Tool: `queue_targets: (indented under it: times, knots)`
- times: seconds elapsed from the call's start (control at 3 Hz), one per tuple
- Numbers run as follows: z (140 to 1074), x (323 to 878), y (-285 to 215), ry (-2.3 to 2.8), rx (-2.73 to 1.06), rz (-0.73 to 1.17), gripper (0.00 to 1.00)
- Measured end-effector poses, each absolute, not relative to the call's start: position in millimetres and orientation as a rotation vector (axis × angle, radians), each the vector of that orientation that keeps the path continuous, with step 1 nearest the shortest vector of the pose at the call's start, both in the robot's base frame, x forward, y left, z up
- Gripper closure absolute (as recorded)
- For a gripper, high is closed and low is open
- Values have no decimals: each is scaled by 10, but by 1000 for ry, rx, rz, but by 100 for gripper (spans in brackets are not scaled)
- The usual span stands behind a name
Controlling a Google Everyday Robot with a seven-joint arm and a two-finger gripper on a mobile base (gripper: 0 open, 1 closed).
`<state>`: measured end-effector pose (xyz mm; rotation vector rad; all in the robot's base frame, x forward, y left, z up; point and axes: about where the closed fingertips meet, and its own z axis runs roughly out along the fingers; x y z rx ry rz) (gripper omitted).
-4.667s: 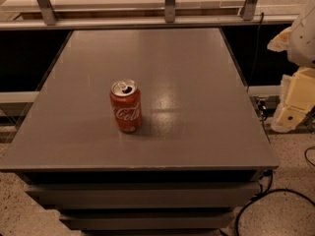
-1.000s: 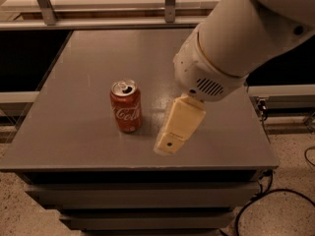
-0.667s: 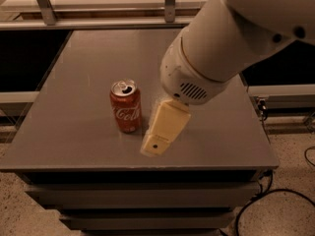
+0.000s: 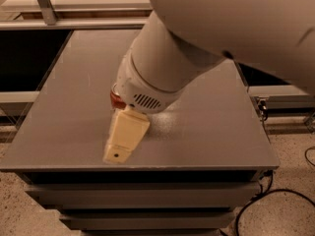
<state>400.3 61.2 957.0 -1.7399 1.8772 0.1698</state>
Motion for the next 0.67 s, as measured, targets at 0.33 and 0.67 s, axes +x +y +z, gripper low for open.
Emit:
queue_targets:
  times: [0.33,0.67]
  knots:
    - [9513,4038,914,1841,-1778,158,0]
    - [9459,4148,1115,1814,-1809,142,0]
